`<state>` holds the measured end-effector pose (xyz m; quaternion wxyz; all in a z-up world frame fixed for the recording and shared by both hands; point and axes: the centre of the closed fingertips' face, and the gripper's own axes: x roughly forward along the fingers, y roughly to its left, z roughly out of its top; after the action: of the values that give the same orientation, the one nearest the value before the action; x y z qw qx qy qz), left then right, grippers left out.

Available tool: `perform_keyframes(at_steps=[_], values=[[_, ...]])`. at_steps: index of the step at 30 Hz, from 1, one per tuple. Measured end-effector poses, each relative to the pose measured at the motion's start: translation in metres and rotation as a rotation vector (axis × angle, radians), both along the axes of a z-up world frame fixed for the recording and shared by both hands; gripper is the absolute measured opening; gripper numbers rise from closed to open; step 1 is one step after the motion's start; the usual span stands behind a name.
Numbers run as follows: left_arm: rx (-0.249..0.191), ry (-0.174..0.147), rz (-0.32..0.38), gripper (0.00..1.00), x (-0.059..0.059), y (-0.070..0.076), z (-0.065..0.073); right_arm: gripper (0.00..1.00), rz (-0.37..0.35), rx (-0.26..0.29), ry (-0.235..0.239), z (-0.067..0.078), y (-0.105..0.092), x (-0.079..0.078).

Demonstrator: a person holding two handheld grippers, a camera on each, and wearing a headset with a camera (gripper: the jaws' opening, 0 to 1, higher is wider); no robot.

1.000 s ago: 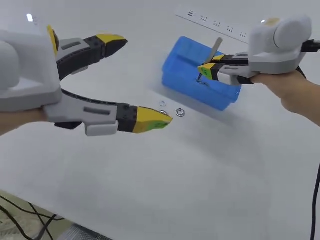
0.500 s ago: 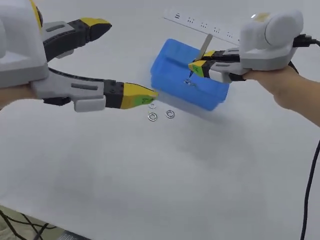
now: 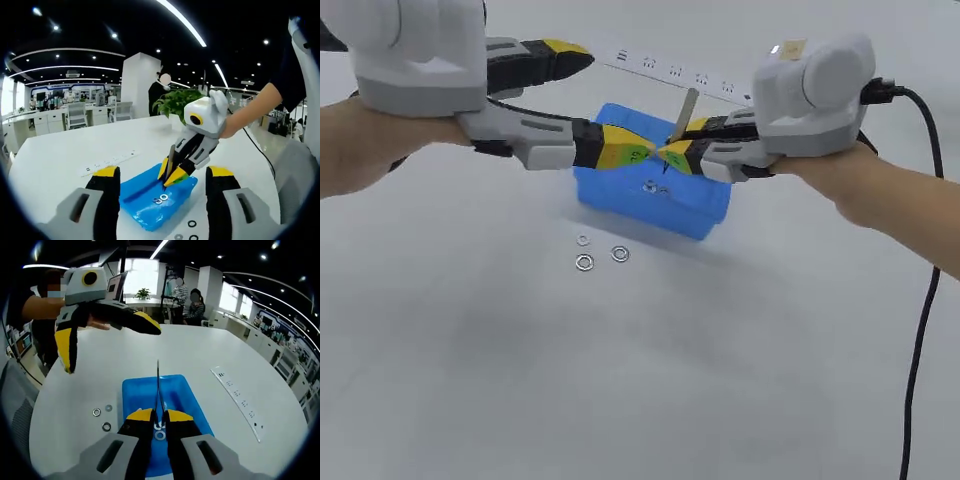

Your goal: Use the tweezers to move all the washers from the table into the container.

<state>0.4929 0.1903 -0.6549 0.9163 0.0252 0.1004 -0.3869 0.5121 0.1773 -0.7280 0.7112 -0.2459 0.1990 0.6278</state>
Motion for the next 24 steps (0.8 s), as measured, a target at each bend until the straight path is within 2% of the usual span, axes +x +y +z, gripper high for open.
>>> perform_keyframes(at_steps=[3, 5, 6, 10, 14, 17, 21, 24], values=[[0.038, 0.061, -0.016, 0.67, 0.013, -0.006, -0.013, 0.1, 0.014, -0.015, -0.008, -0.004, -0.001, -0.002], [0.077, 0.039, -0.038, 0.54, 0.018, -0.01, -0.013, 0.1, 0.024, -0.029, -0.021, -0.006, -0.002, -0.003], [0.08, 0.036, -0.049, 0.5, 0.019, -0.012, -0.012, 0.1, 0.027, -0.029, -0.019, -0.006, -0.002, -0.003], [0.081, 0.023, -0.087, 0.46, 0.021, -0.021, -0.009, 0.1, 0.035, -0.029, -0.018, -0.007, -0.001, -0.004], [0.115, 0.012, -0.149, 0.24, 0.017, -0.027, -0.009, 0.09, 0.053, -0.036, -0.039, -0.007, 0.001, -0.004], [0.12, 0.02, -0.183, 0.23, 0.013, -0.03, -0.011, 0.09, 0.059, -0.031, -0.037, -0.006, 0.003, -0.007], [0.103, 0.004, -0.211, 0.18, 0.009, -0.034, -0.005, 0.09, 0.073, -0.031, -0.035, -0.007, 0.006, -0.007], [0.116, -0.006, -0.241, 0.11, 0.006, -0.036, -0.004, 0.09, 0.083, -0.033, -0.034, -0.008, 0.007, -0.007]])
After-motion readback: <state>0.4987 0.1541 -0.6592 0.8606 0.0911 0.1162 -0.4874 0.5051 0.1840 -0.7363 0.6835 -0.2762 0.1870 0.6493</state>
